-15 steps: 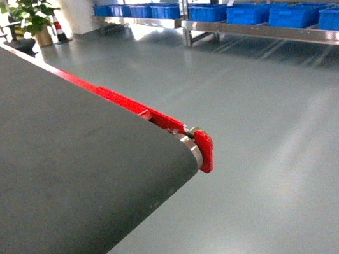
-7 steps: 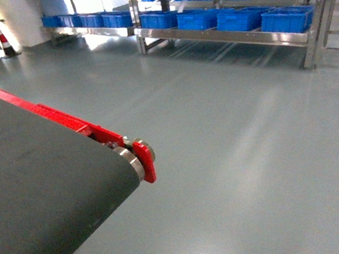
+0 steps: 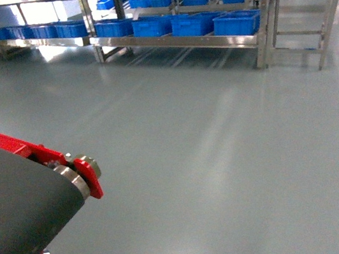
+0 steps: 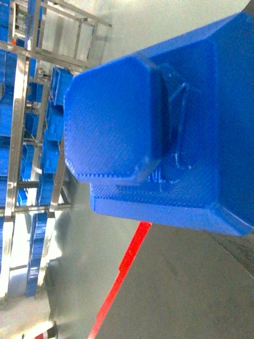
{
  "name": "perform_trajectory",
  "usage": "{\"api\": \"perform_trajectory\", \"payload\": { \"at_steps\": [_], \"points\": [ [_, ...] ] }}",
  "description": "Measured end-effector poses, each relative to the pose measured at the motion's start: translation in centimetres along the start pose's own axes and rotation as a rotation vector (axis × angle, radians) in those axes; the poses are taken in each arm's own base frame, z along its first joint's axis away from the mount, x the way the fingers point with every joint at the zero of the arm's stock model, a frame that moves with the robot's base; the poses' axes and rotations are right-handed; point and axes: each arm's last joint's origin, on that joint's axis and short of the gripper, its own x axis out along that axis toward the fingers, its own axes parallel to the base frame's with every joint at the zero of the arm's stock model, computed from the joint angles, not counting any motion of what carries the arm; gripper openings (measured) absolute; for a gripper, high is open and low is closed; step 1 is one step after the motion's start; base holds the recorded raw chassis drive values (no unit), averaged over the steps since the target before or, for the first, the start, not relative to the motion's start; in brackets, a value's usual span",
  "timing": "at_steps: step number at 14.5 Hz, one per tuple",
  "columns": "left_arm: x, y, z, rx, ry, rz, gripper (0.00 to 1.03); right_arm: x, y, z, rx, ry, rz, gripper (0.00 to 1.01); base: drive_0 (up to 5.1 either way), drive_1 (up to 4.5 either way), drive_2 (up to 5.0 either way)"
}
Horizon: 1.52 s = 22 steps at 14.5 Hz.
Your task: Pick blue part to blue bin on bottom shelf
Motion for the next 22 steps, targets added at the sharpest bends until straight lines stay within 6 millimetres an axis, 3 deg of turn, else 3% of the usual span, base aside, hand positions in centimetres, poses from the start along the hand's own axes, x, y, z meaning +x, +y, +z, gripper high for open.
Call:
{"api": "perform_trajectory", "payload": {
  "at_steps": [22],
  "points": [
    [0.0, -0.01, 0.0, -0.001, 0.0, -0.001, 0.44, 0.0, -0.01, 0.0, 0.0, 0.0, -0.002, 0.98, -1.6, -1.57, -1.6]
  ]
}}
